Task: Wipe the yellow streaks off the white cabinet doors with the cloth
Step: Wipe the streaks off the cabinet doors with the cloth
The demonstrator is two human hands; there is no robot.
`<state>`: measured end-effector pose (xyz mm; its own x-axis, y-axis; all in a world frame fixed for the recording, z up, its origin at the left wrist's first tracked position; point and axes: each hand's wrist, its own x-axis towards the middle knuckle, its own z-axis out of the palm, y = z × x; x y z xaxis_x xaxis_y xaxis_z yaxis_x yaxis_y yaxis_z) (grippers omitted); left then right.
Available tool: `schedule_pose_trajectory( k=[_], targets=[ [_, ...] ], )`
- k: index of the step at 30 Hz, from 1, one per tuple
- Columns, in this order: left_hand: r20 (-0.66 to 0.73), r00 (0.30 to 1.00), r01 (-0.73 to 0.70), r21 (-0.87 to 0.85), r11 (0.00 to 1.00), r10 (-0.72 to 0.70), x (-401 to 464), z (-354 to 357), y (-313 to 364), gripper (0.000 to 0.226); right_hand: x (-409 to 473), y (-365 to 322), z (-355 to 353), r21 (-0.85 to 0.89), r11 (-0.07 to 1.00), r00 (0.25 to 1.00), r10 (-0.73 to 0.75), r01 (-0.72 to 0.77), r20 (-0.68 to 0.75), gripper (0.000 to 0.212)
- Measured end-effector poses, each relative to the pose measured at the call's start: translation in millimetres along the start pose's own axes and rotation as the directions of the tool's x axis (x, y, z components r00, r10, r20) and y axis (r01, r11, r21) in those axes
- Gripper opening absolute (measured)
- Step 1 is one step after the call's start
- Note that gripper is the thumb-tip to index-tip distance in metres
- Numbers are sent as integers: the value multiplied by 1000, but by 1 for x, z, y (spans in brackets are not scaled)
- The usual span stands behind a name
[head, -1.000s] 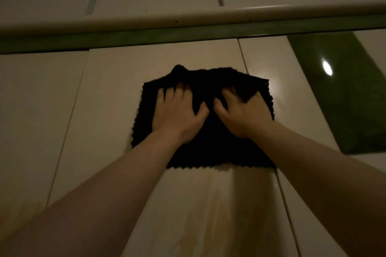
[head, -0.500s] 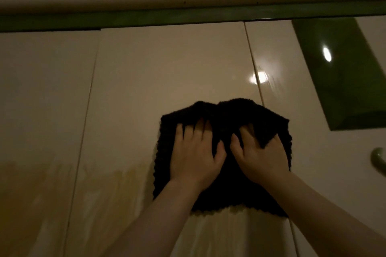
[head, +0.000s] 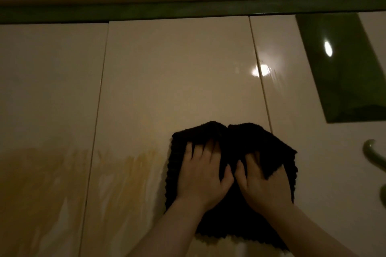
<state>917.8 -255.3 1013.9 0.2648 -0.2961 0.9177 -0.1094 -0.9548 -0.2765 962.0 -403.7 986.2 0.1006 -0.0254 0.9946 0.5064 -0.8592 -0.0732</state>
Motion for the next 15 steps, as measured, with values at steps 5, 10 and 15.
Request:
schedule_pose_trajectory(
  k=[5,10,15],
  targets=[
    [-55,996,64,18,998,-63,48,-10,-31,68,59,-8,-4,-55,984,980,-176,171,-97,37],
    [-139,984,120,84,989,-107,93,-20,-65,72,125,-31,1,-37,983,982,-182,181,-51,44],
    [-159,984,104,138,985,-82,116,-29,-82,74,153,-44,8,-104,981,983,-169,162,-67,45]
  ],
)
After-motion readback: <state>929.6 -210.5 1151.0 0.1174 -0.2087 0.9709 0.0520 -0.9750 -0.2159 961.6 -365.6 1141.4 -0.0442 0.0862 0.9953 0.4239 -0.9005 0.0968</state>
